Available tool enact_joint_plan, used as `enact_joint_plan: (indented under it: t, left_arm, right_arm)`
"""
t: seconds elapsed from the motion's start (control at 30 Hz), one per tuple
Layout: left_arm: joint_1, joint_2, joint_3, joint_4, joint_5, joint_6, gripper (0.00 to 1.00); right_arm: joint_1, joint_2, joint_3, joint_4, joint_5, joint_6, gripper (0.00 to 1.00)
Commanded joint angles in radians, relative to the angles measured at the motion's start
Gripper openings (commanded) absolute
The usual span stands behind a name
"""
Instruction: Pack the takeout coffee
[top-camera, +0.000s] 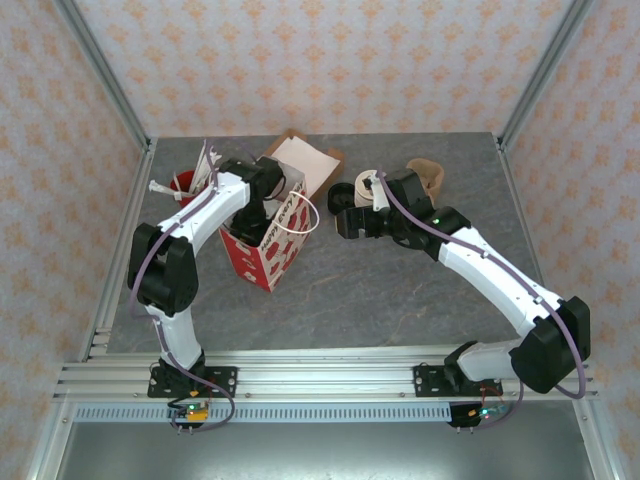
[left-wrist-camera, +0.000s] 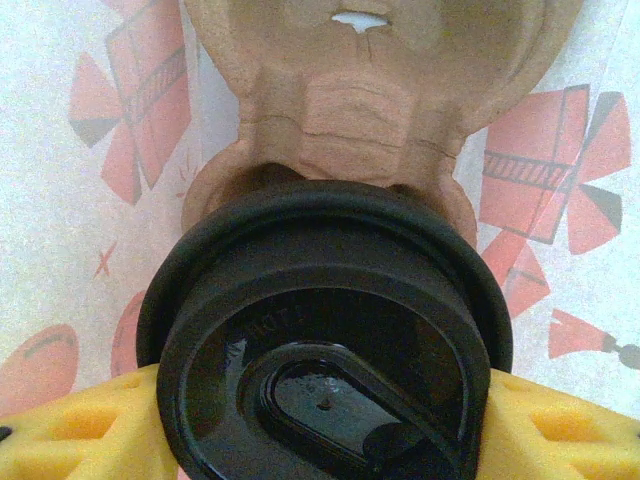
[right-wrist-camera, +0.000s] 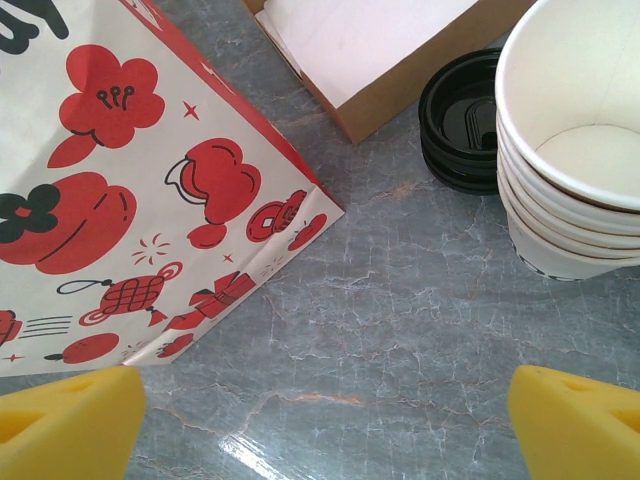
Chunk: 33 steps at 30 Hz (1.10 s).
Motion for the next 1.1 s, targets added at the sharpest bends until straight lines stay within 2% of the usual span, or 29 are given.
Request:
enact_joint_plan:
  t: [0.0,0.3,0.43,1.07]
  left_arm:
    - [0.009,0.080,-0.032,0.061,-0.008,-0.003,0.44]
    - [0.009,0.105,-0.037,0.081,-0.020,-0.021,0.45]
    - [0.007,0.066,-0.029,0.085,-0.014,-0.026,0.46]
    - [0.007,-0.068,-0.003,0.032,0.007,-0.033,0.76]
  right_arm:
    - [0.005,0.002,0.022,-0.018,0.008,-0.004,0.94]
    - [0.005,0.007,0.024,-0.015,0.000,0.000,0.94]
    - [0.005,0.004,0.026,-0.025,0.008,-0.004,0.94]
    - [0.007,-0.003,0.039,-0.034,0.002,0.005,0.94]
